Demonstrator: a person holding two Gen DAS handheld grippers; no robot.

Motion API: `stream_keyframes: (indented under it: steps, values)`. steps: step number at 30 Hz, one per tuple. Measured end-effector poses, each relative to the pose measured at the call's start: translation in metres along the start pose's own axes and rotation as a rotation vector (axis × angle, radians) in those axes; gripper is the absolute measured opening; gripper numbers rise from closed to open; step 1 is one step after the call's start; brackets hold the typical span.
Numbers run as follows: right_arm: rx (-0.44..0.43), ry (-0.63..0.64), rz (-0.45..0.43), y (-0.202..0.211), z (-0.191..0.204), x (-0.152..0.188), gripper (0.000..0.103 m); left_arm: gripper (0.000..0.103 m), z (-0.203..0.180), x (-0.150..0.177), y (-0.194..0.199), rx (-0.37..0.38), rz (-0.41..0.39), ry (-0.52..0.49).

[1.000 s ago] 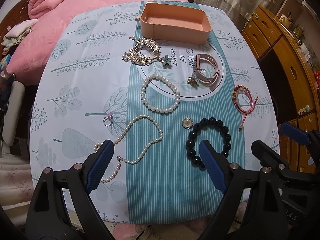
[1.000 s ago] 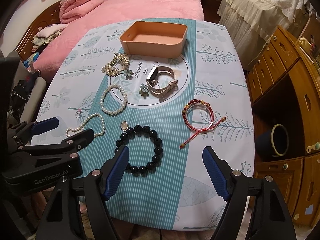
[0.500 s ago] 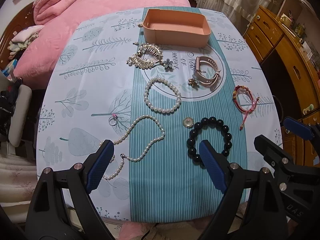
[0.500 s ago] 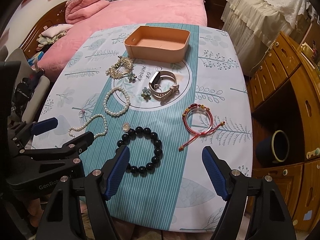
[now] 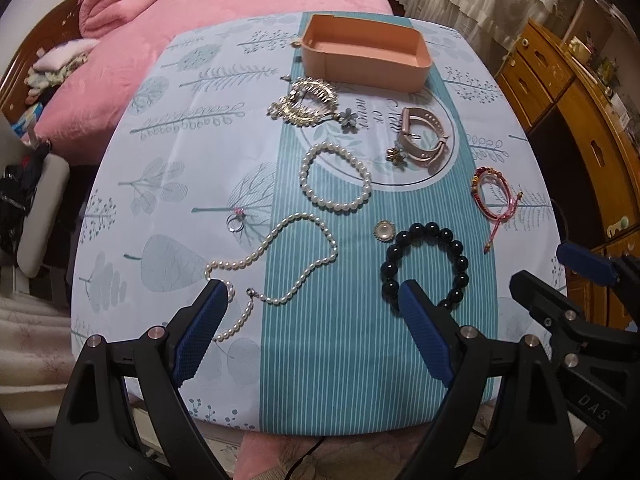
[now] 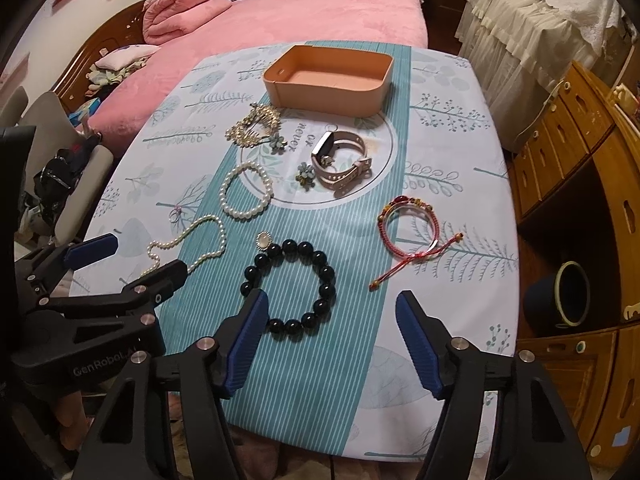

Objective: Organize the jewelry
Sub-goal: 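Lower left tool toward white pearl bracelet while right tool grasps black bead bracelet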

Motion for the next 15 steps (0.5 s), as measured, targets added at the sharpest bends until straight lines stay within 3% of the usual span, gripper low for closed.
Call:
stream_keyframes:
  steps: [7,15]
  values:
    - [-0.036,-0.008,0.015,-0.008,-0.006,-0.002,0.060,0.086,0.028,0.002,-0.008,-0.013,0.018,0.069]
    - [-0.068,0.019,0.064,-0.033,-0.002,-0.006,0.053,0.086,0.050,-0.007,-0.015,0.004,0.031,0.080]
Point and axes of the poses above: each gripper's, at about its wrist camera, not at the fingertips, and y roughly against the way its jaws point, z to its left, x to its underside, the point moved 3 cm from there along -y, roughly the way its jaws point, and after that the axes turned 9 degrees about x, right-handed, at the moved point
